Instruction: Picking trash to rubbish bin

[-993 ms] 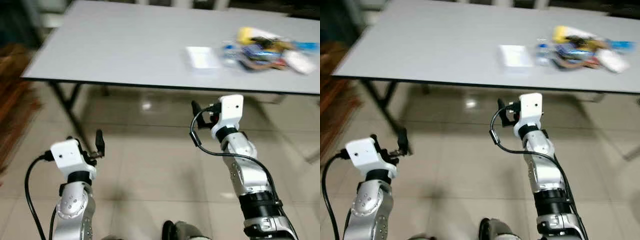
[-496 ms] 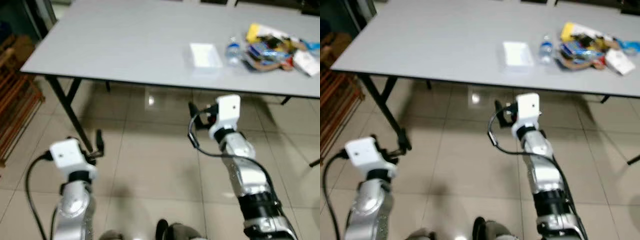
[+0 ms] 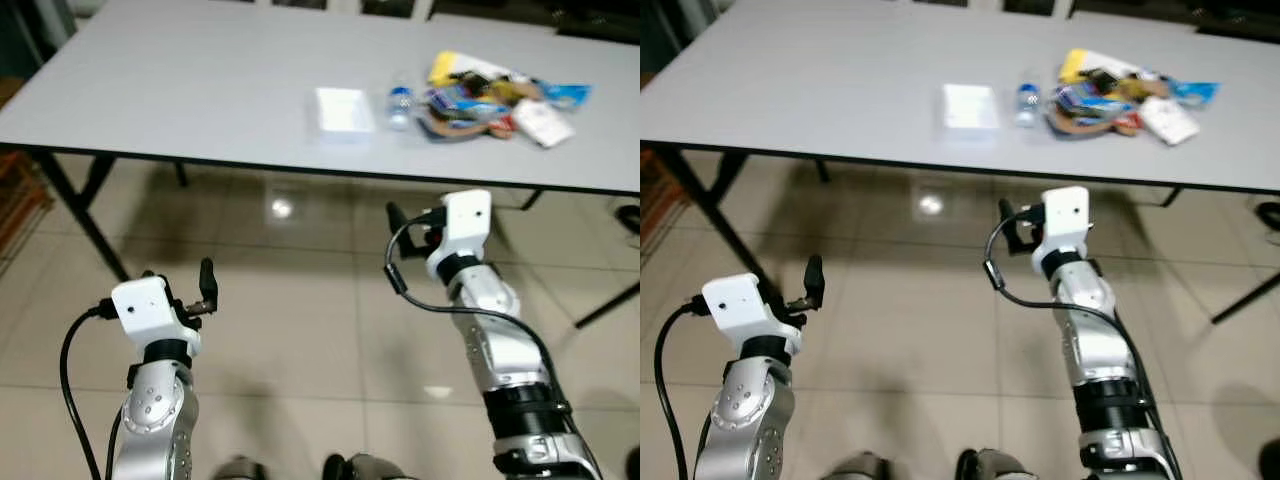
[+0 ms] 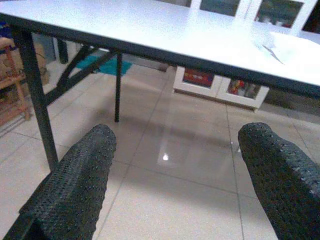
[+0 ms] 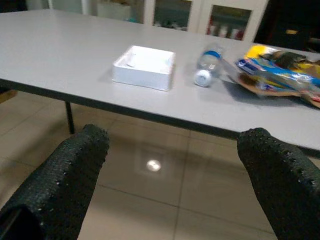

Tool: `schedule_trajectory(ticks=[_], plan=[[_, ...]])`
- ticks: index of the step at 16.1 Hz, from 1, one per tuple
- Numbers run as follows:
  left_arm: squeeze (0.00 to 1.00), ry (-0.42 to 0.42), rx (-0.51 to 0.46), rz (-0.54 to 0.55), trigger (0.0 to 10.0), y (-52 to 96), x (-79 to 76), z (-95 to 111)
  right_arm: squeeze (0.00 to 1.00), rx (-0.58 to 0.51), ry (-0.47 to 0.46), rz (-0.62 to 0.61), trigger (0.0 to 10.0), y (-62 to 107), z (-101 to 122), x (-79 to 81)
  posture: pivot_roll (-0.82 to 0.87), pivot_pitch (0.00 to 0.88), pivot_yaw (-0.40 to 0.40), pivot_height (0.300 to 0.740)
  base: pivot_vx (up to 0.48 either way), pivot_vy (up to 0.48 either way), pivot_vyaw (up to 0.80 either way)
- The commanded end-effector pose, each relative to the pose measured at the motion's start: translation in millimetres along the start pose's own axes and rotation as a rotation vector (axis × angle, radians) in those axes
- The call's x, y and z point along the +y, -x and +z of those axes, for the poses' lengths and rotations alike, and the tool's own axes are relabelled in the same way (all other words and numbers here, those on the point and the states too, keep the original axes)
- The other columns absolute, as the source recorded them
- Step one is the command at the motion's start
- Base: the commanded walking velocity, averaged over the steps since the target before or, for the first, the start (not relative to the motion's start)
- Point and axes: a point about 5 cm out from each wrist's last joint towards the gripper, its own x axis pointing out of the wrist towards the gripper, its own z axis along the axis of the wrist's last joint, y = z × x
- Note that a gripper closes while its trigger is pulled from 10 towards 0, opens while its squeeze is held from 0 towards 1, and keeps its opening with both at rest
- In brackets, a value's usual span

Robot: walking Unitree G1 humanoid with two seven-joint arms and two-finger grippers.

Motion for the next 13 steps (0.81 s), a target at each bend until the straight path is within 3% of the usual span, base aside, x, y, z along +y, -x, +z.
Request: schedule_trajectory(ticks=[1,8,13], plan=[[0.00,-0.007,0.020,0.020,10.0,2.3,3.7,-3.5,0.00,-0.002,-0.020,0.011,10.0,0.6,-0.2,4.1,-0.03,0.167,-0.058,0.740,0.000,-0.398,0.00],[0.00,-0.011,0.019,0.021,10.0,1.7,4.6,-3.3,0.00,-0.002,-0.016,0.014,10.0,1.1,-0.3,5.1,-0.03,0.170,-0.057,0.740,0.000,-0.382,0.00],[0.00,0.021,-0.034,0.003,10.0,-3.2,1.5,8.8,0.00,-0.005,-0.019,0.024,10.0,1.0,0.3,6.9,-0.03,0.169,-0.060,0.740,0.000,0.000,0.00]])
